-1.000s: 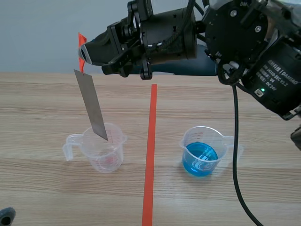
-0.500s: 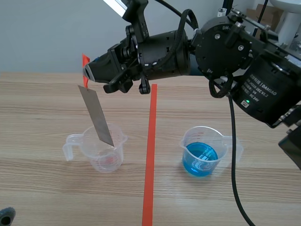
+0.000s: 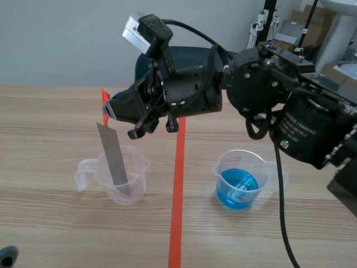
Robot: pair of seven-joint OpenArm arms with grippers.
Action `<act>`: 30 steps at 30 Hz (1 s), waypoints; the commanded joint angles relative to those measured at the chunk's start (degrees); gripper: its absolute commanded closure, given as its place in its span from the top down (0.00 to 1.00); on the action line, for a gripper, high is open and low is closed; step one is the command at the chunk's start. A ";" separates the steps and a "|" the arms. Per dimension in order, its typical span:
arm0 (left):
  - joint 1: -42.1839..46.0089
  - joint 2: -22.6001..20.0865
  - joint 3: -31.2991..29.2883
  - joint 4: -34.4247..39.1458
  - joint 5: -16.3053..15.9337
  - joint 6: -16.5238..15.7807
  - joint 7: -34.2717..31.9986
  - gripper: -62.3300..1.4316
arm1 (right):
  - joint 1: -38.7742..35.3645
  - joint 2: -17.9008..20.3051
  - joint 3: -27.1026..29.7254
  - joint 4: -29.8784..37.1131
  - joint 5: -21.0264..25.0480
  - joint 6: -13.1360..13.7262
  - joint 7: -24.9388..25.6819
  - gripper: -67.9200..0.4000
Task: Do the redox reaction experiment. put the plate into the left beaker
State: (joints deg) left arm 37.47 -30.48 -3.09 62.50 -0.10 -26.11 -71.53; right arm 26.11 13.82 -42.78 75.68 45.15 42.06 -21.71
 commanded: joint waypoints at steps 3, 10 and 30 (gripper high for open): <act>0.44 0.31 -0.26 0.83 -0.61 0.04 -0.83 1.00 | -0.13 -0.22 0.33 0.59 -0.90 0.66 2.62 0.01; 0.44 0.31 -0.26 0.83 -0.61 0.04 -0.83 1.00 | -1.05 -0.20 0.33 0.59 -5.27 0.66 6.21 0.01; 0.44 0.31 -0.26 0.83 -0.61 0.04 -0.83 1.00 | -2.67 -1.01 0.33 0.33 -12.33 0.66 10.12 0.01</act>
State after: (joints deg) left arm 37.47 -30.48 -3.09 62.50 -0.10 -26.11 -71.50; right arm 22.48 13.15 -42.76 75.68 32.27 42.04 -12.47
